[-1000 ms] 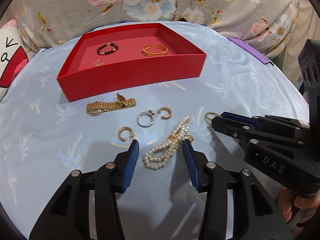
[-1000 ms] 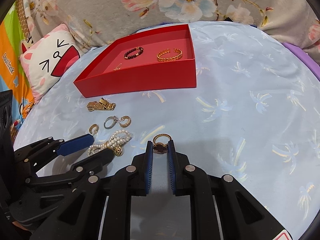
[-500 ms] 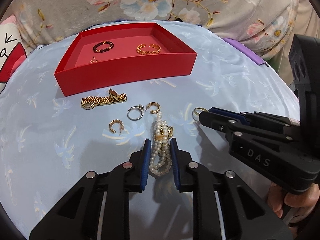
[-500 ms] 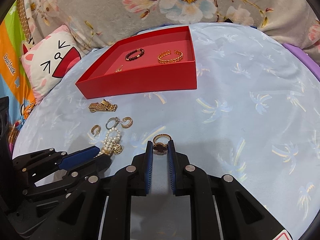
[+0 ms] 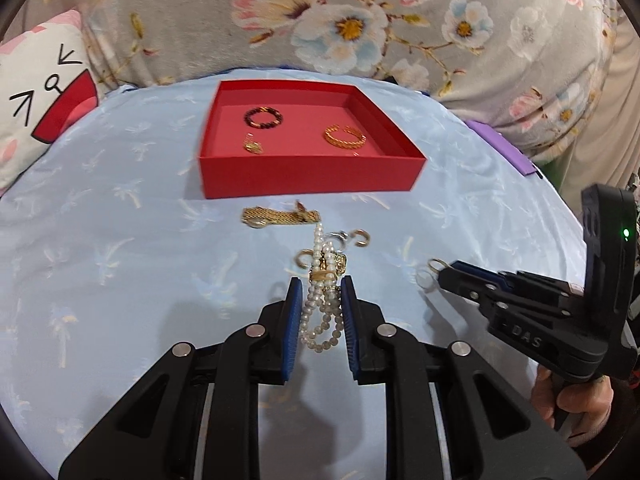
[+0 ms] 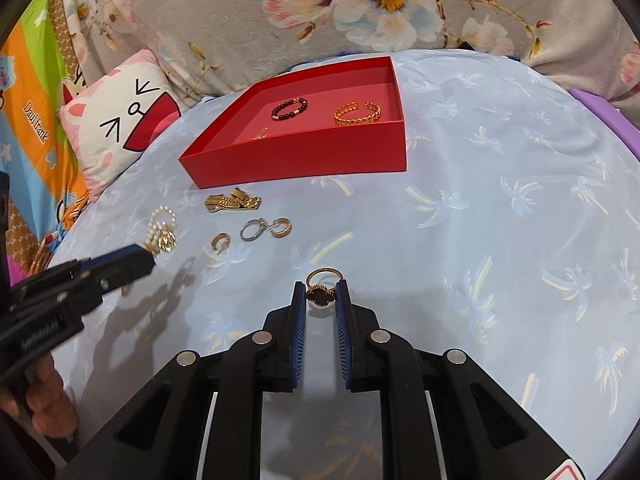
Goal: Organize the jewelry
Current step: 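Carry pearl bracelet and ring into the red box and open both tools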
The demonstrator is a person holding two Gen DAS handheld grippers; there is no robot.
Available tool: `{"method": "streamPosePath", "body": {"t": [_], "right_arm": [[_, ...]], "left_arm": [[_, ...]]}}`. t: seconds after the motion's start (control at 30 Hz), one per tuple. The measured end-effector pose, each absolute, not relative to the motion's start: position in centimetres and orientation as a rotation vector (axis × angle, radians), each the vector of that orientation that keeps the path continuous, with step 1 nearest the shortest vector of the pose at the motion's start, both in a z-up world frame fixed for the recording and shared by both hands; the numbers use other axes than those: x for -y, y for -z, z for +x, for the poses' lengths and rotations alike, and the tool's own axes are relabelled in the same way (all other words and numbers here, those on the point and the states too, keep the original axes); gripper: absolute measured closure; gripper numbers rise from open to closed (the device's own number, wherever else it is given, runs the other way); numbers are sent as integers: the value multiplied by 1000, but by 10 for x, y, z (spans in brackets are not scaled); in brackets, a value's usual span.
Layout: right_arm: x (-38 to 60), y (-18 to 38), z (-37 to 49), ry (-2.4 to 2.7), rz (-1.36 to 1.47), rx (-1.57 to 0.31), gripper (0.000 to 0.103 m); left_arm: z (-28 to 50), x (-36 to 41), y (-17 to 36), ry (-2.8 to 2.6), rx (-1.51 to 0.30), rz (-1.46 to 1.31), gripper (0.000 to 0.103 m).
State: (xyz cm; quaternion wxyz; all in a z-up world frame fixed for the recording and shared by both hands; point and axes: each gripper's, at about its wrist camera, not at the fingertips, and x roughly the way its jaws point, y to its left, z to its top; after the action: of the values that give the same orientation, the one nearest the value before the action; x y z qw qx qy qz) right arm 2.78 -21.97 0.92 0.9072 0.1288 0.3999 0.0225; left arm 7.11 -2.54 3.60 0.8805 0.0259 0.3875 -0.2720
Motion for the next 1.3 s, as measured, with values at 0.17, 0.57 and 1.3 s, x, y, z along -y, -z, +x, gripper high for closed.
{"method": "streamPosePath", "body": {"t": [0.17, 0.57, 1.3], "right_arm": [[218, -31, 24, -77, 250, -800, 90], [228, -111, 81, -139, 190, -657, 90], [226, -65, 238, -99, 242, -785, 89]], "left_arm": [[81, 10, -56, 534, -761, 46, 84], [135, 27, -113, 530, -614, 78, 84], [276, 77, -79, 485, -725, 7, 84]]}}
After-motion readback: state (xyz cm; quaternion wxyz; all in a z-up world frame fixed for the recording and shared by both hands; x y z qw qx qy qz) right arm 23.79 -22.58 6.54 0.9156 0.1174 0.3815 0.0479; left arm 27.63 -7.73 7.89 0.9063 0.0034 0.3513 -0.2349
